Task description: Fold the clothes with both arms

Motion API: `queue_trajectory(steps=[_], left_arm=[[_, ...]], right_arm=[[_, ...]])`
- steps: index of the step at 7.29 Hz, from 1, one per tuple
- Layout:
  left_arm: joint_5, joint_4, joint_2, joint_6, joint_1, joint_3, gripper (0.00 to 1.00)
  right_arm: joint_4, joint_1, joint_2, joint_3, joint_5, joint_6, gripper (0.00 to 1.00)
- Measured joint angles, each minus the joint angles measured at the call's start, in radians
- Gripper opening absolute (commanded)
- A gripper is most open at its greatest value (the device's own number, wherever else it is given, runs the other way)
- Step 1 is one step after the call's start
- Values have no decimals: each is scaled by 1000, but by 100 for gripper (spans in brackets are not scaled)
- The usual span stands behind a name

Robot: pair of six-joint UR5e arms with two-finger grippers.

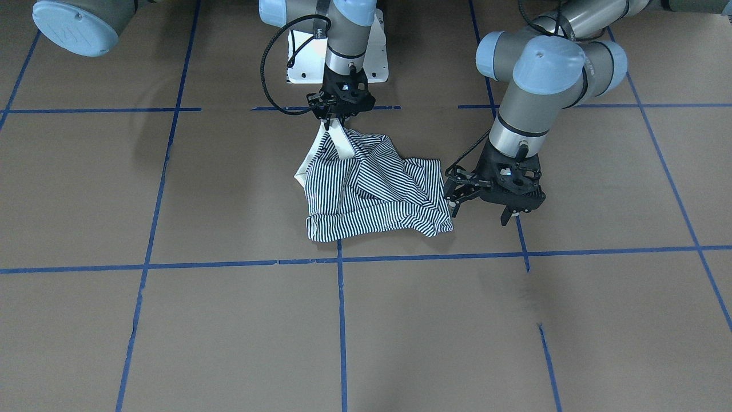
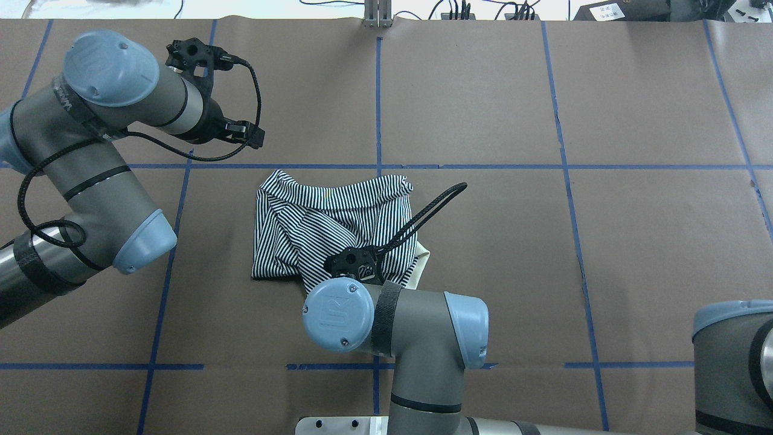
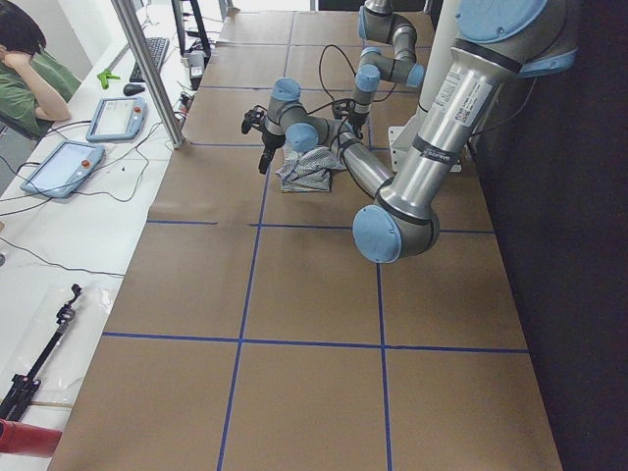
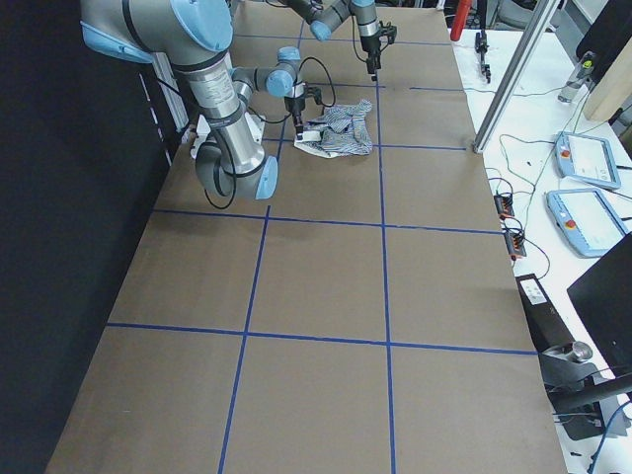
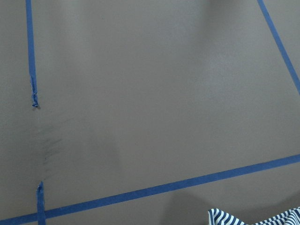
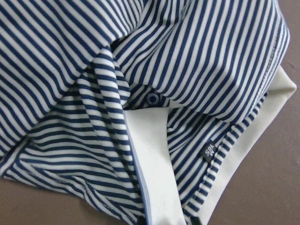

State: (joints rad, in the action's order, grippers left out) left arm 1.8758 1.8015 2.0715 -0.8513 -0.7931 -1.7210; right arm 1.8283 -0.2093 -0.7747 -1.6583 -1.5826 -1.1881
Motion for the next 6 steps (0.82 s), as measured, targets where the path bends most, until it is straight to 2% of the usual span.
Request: queue_trajectory(steps=[2,6], left_arm=[[0,-1,-5,0,-1,-15,100],[0,-2,-8,-9,-1,-26,100]], right_arm=[[2,-23,2,-2,21,15,0],[-4,-188,18,-3,20,163,0]])
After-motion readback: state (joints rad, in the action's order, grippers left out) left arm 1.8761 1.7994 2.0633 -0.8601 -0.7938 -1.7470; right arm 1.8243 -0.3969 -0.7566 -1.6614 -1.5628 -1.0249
